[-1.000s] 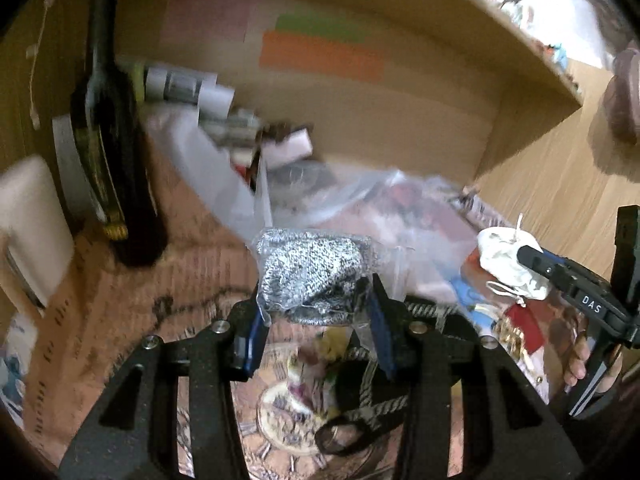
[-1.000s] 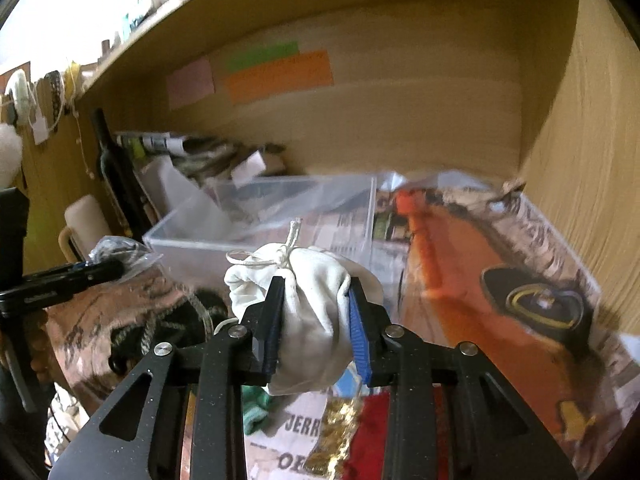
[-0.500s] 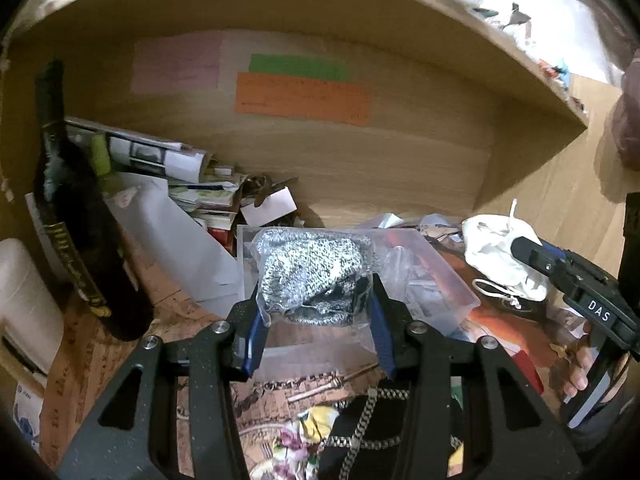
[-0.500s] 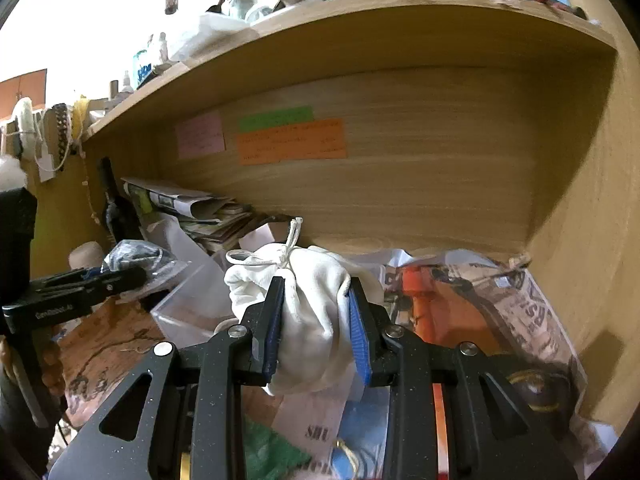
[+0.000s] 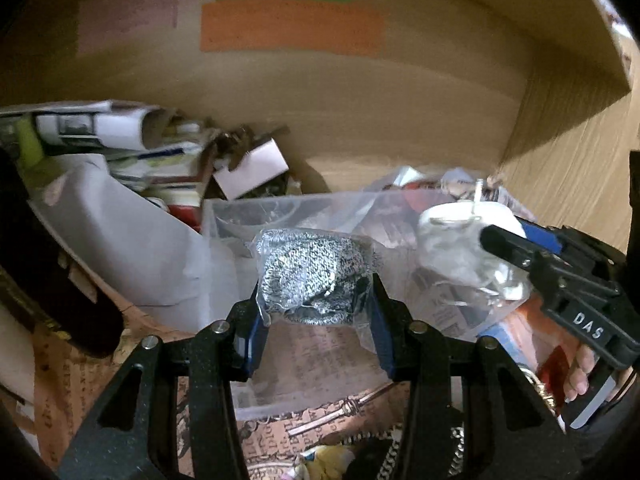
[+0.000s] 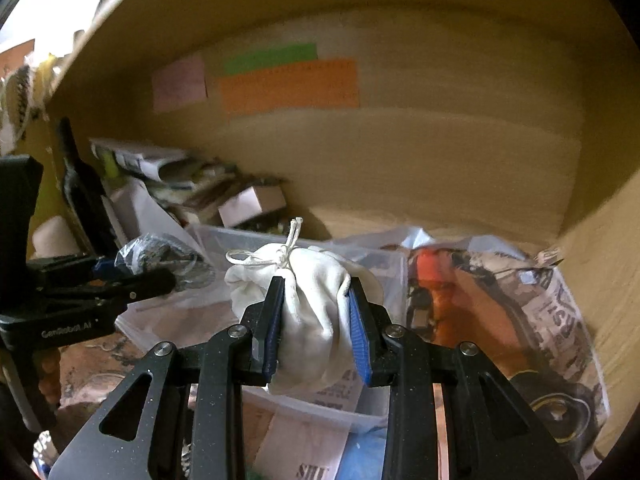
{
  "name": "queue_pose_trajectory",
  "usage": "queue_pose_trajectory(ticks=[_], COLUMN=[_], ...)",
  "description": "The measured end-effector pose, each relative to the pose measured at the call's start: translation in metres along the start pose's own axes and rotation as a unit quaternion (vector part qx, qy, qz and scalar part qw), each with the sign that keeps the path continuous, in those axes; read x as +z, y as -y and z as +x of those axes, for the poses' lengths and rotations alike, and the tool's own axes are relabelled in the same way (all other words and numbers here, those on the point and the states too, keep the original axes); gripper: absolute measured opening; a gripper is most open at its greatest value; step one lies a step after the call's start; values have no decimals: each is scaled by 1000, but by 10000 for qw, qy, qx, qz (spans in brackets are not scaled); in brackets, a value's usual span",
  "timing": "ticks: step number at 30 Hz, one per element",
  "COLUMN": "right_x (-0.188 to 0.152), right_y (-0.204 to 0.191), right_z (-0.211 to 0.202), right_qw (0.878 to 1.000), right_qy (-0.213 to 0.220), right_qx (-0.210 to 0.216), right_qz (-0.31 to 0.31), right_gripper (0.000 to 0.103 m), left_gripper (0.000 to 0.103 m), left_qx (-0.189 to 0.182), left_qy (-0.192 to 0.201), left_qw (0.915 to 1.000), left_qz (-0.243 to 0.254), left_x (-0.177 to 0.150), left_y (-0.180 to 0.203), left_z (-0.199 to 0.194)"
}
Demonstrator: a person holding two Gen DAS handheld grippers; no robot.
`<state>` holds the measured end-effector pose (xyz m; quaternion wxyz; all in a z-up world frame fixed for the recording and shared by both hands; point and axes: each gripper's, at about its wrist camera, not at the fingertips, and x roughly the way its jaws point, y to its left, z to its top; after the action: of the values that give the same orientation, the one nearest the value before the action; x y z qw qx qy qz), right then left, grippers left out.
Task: Organize soft objects
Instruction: 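Carry both items over the clear box and open both tools to drop them, then grasp the black chain-trimmed bag with the left tool while the right tool grasps the red velvet pouch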
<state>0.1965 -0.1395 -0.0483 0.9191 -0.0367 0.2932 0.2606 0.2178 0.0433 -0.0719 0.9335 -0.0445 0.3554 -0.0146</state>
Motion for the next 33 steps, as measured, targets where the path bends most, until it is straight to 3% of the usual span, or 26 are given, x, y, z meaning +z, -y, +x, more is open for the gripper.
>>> queue_pose_trajectory(ticks=[11,16,23,33], right_x=[-9,-10,-4,0], right_y=[2,0,-1,-2], right_z=[39,40,24,-42], right_qw=[9979,9978,9992,9992], right_qy=[-651,-658,-389,391], right_qx=[-41,-52,-36,-47], right_qz=[49,-14,-28,-16], right_gripper=[30,37,50,62], left_gripper=[46,57,62,77], left_qx=[142,89,44,-49], left_qy=[-465,-405,-1,790], left_qw=[9986,9990,9999,9966], left_qz=[200,185,127,206], left_x=[-3,-2,2,-12], left_y=[10,10,10,21], left_z=[39,33,-4,-82])
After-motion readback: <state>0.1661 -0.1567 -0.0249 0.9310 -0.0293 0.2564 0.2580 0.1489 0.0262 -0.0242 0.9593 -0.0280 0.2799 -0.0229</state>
